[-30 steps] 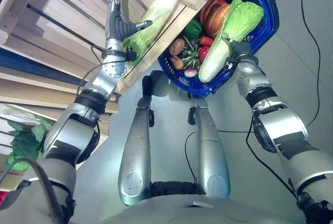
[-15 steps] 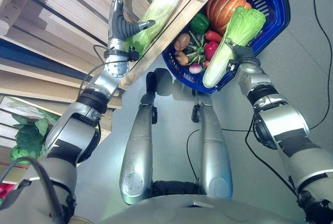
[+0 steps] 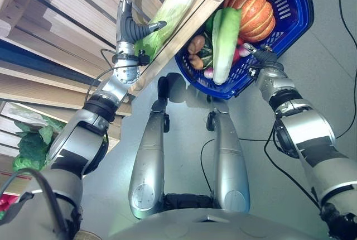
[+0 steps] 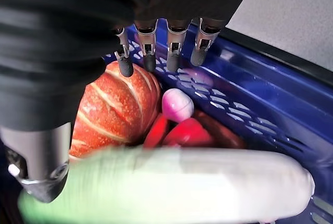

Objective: Pick up fruits and vegetables into the basket

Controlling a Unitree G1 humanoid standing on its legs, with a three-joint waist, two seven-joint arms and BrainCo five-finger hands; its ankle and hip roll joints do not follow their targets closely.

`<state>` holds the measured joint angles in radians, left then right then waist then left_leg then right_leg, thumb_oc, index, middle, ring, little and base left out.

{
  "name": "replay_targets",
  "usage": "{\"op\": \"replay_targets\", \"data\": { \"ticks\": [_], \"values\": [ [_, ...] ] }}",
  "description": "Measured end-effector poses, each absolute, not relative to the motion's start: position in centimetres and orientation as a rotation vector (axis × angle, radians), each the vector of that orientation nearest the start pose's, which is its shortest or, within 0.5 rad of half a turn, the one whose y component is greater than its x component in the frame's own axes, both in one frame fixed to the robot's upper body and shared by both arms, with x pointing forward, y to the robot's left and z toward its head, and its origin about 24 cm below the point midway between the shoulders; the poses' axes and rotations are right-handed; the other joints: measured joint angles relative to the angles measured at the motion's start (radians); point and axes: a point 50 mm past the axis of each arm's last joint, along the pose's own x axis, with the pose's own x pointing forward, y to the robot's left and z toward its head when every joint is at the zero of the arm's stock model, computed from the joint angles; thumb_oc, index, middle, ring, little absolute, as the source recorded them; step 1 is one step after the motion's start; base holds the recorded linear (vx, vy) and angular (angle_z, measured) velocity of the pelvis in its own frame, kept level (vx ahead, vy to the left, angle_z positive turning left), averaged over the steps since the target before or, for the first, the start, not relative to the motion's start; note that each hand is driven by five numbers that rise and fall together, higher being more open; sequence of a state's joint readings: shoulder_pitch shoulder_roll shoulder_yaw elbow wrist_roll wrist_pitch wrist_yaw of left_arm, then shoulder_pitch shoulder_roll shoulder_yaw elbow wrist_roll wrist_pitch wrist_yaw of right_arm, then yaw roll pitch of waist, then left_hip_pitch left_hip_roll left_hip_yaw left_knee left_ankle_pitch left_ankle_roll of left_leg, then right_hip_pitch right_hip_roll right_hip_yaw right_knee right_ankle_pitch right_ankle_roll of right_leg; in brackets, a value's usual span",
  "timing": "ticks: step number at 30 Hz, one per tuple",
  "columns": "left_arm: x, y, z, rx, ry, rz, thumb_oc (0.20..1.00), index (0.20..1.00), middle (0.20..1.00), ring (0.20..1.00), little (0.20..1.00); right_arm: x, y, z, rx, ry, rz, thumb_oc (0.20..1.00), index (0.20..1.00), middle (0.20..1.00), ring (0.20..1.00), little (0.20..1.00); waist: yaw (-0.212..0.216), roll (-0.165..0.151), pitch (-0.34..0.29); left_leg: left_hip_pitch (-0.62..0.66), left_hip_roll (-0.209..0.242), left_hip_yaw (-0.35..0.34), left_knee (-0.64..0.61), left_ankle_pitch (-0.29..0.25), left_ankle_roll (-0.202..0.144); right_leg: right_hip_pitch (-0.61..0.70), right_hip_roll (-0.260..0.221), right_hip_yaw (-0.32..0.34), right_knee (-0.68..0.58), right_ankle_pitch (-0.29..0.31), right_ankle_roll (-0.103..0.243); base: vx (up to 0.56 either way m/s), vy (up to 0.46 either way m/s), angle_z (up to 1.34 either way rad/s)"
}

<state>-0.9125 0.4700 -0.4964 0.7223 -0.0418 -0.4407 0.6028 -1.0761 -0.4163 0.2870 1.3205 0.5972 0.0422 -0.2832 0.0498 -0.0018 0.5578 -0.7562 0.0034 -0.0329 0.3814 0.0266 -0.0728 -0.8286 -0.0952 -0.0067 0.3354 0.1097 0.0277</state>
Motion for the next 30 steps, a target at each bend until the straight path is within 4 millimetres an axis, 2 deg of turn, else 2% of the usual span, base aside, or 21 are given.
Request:
{"op": "replay_targets", "data": {
  "ticks": [8,14,18,23,26,30],
  "values": [
    [37.8,15.2,19.8,0.483,-0.687,0.186,1.000,1.000,1.000,1.000,1.000,40.2,-23.6,11.6,-0.038,0.276,-0.428,1.000,1.000,1.000,1.000,1.000,0.000,0.000,0.000,0.002,0.000,0.000,0.002,0.000,0.000,0.002,0.000,0.000,0.001,0.000,0.000,0.00,0.000,0.00],
    [38.3,15.3,18.8,0.549,-0.587,0.193,1.000,1.000,1.000,1.000,1.000,40.3,-23.6,12.2,-0.018,0.222,-0.426,1.000,1.000,1.000,1.000,1.000,-0.001,0.000,0.000,0.004,0.000,0.000,0.006,0.000,0.000,0.007,0.000,0.000,0.001,0.001,0.000,0.00,0.000,0.00],
    [38.7,16.0,17.8,0.600,-0.494,0.210,1.000,1.000,1.000,1.000,1.000,40.8,-22.9,13.8,0.018,0.088,-0.378,1.000,1.000,1.000,1.000,1.000,-0.006,0.000,0.000,0.008,0.001,0.002,0.007,0.000,0.000,0.010,0.001,0.003,-0.002,0.002,0.000,0.00,0.000,0.00],
    [39.1,17.1,16.4,0.663,-0.383,0.234,1.000,1.000,1.000,1.000,1.000,40.8,-20.9,16.9,0.072,-0.180,-0.257,1.000,1.000,1.000,1.000,1.000,-0.032,0.000,0.000,0.011,0.001,0.006,0.007,-0.003,0.002,0.013,0.003,0.007,-0.007,0.001,0.004,0.00,0.004,-0.01],
    [39.2,17.4,16.0,0.683,-0.348,0.247,1.000,1.000,1.000,1.000,1.000,40.3,-20.6,17.6,0.108,-0.284,-0.253,1.000,1.000,1.000,1.000,1.000,-0.053,0.000,0.000,0.011,0.001,0.011,0.004,-0.006,0.004,0.013,0.004,0.014,-0.016,0.004,0.008,-0.01,0.024,-0.04],
    [39.4,18.6,15.0,0.719,-0.270,0.286,1.000,1.000,1.000,1.000,1.000,39.2,-20.5,17.5,0.146,-0.372,-0.296,1.000,1.000,1.000,1.000,1.000,-0.085,-0.001,-0.001,0.012,0.001,0.026,0.000,-0.011,0.010,0.014,0.005,0.026,-0.031,0.010,0.016,0.00,0.023,-0.07]
  ]
}}
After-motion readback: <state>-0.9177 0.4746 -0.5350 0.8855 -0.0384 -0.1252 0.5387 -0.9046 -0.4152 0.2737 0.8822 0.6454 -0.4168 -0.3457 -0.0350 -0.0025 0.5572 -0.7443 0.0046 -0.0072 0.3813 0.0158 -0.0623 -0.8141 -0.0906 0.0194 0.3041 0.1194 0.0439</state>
